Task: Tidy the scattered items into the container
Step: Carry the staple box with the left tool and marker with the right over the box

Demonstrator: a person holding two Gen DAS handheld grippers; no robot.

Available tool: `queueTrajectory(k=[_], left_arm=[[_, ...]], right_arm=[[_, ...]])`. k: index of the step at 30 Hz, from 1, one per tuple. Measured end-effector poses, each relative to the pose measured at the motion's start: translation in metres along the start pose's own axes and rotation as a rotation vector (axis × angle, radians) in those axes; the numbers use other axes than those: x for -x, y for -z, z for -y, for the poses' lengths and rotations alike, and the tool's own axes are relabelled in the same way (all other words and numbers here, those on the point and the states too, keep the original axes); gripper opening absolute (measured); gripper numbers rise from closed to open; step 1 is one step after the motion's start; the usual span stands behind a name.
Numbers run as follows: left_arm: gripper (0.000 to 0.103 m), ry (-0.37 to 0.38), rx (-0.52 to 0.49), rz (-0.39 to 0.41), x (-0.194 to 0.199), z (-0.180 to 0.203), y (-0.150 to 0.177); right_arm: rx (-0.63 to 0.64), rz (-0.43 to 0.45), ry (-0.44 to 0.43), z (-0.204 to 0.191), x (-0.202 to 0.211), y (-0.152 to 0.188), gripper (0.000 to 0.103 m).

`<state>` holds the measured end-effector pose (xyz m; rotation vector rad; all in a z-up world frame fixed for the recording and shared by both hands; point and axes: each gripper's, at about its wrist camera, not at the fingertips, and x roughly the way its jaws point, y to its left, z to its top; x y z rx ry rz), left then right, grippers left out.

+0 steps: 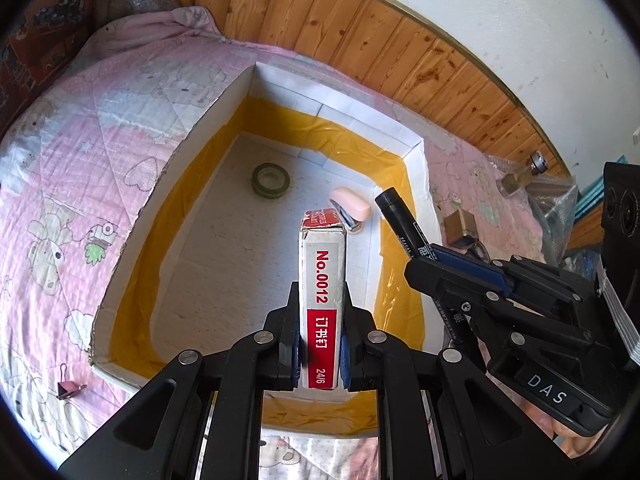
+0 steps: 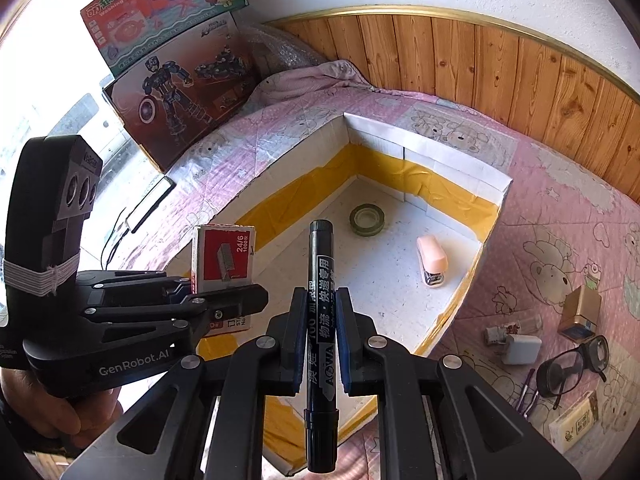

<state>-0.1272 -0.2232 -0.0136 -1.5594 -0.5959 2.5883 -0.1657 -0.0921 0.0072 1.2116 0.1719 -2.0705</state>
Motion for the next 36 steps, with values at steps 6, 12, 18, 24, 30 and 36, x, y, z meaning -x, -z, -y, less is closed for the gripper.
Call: queueTrajectory(k=[6,12,18,24,30,36], left_arm=[[0.015,-0.010,0.014,-0.038,-0.011,-0.011,-0.012],[0.015,0.000,0.040,-0.073,-0.020,-0.021,-0.021],[0.015,-0.010,0.059,-0.108,-0.027,-0.030,-0.031],[0.015,-0.032,0.082,-0.142,-0.037,-0.036,-0.038],[0.015,-0.049,0.108,-0.191,-0.050,-0.041,-0.042],[0.015,-0.082,0.111,-0.221,-0.061,-0.039,-0.049]], right_arm=[[-0.006,-0.049,0.027,0.006,-0.022,-0.017,0.014],[0.003,-0.107,0.071,0.014,-0.044,-0.031,0.014],[0.004,-0.152,0.099,0.018,-0.061,-0.042,0.014],[-0.032,-0.197,0.099,0.023,-0.075,-0.050,0.014],[-0.110,-0.233,0.061,0.034,-0.089,-0.061,0.014],[-0.160,-0.274,0.066,0.045,-0.107,-0.070,0.015]])
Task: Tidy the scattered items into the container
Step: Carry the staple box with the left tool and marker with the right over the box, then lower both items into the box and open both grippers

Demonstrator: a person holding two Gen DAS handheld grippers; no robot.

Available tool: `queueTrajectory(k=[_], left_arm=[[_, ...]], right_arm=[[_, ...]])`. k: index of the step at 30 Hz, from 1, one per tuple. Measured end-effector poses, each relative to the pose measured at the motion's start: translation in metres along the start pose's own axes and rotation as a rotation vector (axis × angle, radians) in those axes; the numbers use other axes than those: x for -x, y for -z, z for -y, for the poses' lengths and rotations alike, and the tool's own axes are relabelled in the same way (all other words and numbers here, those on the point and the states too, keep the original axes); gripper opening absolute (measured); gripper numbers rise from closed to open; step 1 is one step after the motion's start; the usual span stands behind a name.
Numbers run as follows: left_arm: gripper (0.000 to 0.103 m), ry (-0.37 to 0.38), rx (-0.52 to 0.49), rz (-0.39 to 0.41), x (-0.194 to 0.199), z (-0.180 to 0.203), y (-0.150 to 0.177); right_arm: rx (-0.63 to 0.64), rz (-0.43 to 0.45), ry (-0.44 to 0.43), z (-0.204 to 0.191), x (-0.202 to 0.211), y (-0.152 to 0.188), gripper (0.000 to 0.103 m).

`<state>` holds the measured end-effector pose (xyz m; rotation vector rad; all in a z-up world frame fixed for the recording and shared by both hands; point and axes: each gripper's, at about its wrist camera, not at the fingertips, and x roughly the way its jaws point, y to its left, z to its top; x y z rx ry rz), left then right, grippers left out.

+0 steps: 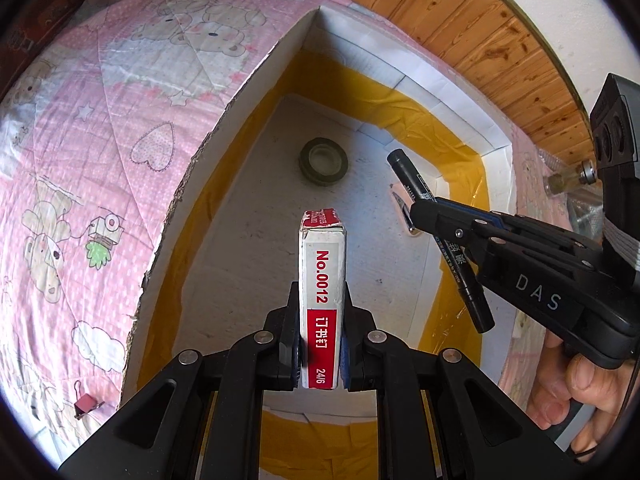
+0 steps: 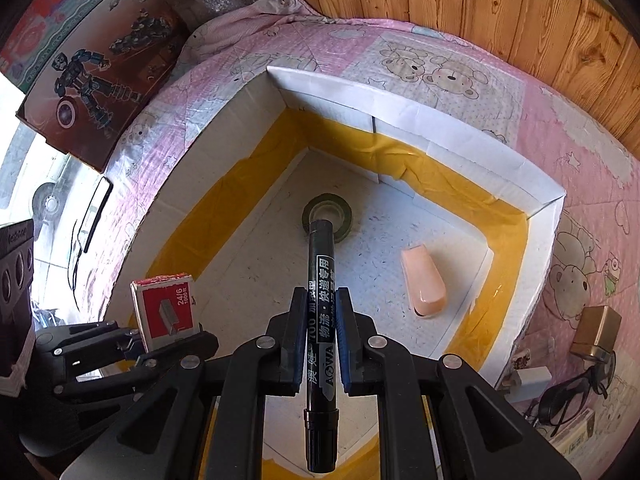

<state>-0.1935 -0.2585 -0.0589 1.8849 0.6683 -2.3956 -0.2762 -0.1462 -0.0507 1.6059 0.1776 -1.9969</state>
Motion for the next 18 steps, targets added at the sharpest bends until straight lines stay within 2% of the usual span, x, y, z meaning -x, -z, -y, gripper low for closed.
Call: queueTrajectory(k=[12,18], left_arm=[[0.015,-0.103,-0.036,-0.038,-0.021,0.009,-0.009],[0.015,-0.144,-0.018,-0.068,-0.035,0.003,-0.014]], right_arm=[[0.003,-0.085,0.079,-0.002,-0.028,-0.019,0.015],[-0.014,-0.118,0.101,-0.001,-0.039,-0.025,0.015]])
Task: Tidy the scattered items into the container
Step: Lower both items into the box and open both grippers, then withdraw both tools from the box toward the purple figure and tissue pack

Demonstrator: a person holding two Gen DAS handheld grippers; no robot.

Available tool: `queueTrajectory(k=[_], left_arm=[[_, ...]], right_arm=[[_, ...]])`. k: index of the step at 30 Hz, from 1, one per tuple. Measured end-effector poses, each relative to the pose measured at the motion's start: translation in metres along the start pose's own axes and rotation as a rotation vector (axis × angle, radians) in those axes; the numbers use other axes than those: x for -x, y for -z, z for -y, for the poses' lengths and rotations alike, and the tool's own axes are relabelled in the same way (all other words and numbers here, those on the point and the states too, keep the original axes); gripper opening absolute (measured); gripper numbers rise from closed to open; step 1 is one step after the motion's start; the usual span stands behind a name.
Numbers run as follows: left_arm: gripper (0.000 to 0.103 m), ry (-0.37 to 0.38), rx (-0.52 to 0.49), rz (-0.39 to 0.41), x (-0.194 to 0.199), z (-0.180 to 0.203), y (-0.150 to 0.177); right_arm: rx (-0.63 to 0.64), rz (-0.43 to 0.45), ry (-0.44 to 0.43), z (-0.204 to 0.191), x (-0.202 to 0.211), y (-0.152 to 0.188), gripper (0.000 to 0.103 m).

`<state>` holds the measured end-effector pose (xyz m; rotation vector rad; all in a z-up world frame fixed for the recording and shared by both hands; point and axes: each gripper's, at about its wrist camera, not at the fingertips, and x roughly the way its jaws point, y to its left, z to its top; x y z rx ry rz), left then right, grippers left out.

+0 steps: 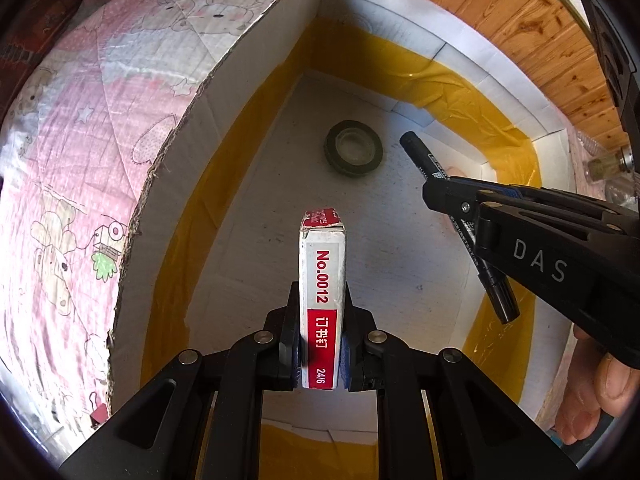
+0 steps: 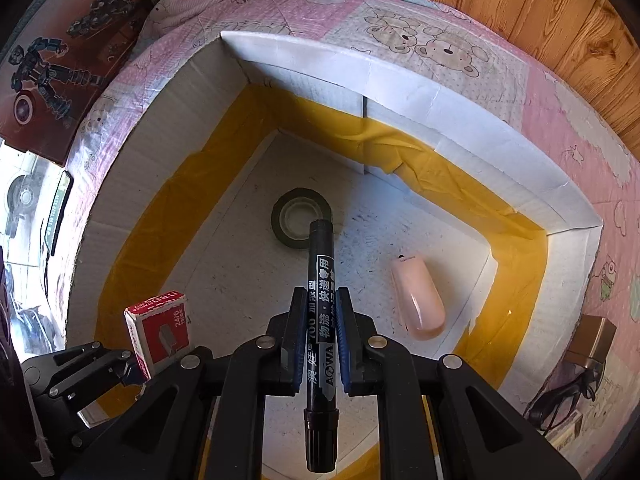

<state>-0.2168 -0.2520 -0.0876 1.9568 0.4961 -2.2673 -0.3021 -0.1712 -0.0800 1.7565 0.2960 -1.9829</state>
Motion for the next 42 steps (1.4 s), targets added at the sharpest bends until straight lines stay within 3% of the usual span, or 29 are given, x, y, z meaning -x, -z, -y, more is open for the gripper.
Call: queueTrajectory(k=[9,12,13,27,31,35,42], left_arm=[[0.017,-0.025,0.008,-0.032,-0.008,0.000,-0.004],[0.036,-0.039,0.016,-0.042,-0.010,-0.003,-0.005],[0.038,-0.044,0.017,-0.038,-0.009,-0.003,-0.004],[0.040,-0.074,0.007,-0.011,0.021,-0.002,0.018],[0.041,-0.090,-0.021,0.033,0.041,0.002,0.033],[0.041,-0.127,-0.062,0.117,0.066,0.009,0.055],[0.041,-0.117,-0.111,0.233,0.089,0.029,0.100]], right_arm=[[-0.044,-0.021,0.020,0.004,-0.008,-0.007,0.015],[-0.060,-0.013,0.019,0.007,-0.007,-0.006,0.016],[-0.062,-0.013,0.012,0.007,-0.006,-0.005,0.018],[-0.023,0.041,-0.071,0.004,0.024,0.026,0.022],[0.005,0.094,-0.086,0.009,0.043,0.052,0.028],[0.044,0.181,-0.110,0.009,0.072,0.077,0.029],[0.094,0.355,-0.156,0.012,0.109,0.128,0.029]])
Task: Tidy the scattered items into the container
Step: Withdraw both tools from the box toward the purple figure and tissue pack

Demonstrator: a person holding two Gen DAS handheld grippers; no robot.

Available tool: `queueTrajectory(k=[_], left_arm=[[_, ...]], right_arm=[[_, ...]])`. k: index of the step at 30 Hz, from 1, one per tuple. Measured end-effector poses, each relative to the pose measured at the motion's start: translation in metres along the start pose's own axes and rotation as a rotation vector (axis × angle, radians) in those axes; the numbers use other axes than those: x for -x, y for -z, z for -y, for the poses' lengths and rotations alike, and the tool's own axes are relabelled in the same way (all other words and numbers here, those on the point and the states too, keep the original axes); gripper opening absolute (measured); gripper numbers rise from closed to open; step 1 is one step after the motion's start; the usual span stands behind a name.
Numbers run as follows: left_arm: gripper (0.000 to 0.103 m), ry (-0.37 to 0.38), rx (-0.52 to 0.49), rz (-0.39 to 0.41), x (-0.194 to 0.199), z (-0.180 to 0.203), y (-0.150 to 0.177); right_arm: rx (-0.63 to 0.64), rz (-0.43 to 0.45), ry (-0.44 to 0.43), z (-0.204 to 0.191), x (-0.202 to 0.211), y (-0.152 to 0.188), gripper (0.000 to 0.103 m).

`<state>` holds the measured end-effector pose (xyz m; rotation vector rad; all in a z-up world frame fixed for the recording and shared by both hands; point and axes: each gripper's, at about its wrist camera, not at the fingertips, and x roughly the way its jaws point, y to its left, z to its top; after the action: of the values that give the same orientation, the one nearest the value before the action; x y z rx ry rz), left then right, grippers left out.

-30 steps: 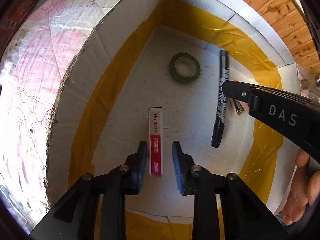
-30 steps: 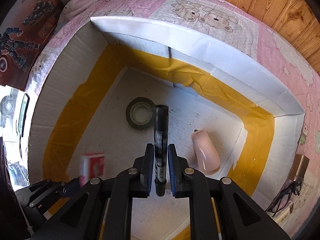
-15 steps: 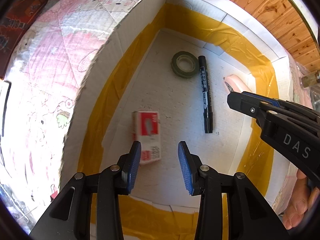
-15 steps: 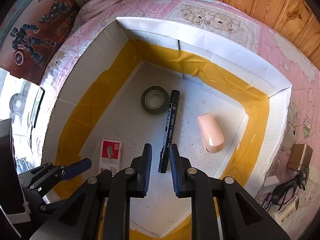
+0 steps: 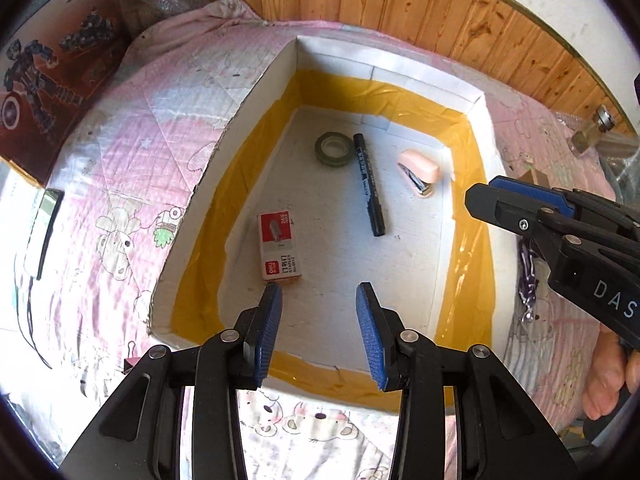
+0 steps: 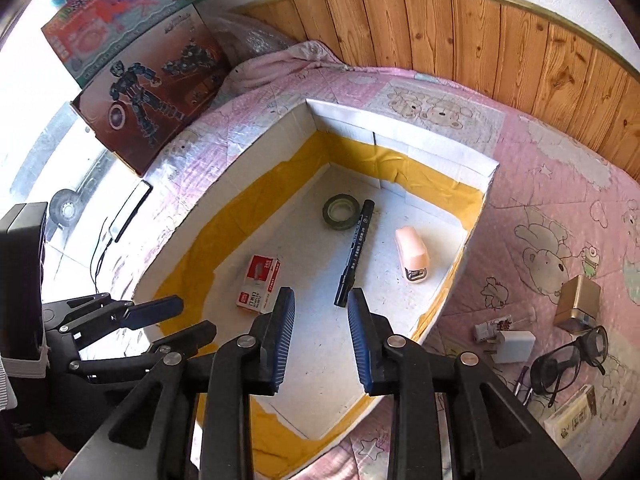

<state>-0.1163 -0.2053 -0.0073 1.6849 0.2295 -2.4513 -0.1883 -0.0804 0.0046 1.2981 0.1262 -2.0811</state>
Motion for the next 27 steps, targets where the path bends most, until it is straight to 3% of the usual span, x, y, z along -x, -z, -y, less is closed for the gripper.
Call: queueTrajectory(k=[9,15,21,27], left_arm=[[0.041,0.047,-0.051,0.164,0.042,0.036,0.036],[0.042,0.074,-0.143,0.276,0.070,0.068,0.067],[0.045,0.147,-0.215,0.263,0.064,0.106,0.086],[0.050,0.206,-0.295,0.246,0.055,0.154,0.091]], right_arm=[[0.042,0.160,-0.029,-0.007,0.047,0.049,0.030],[-0.027,0.271,-0.051,0.012,0.078,0.094,0.036],[-0.159,0.327,-0.024,0.052,0.098,0.145,0.036],[-0.270,0.324,0.013,0.099,0.105,0.180,0.037]])
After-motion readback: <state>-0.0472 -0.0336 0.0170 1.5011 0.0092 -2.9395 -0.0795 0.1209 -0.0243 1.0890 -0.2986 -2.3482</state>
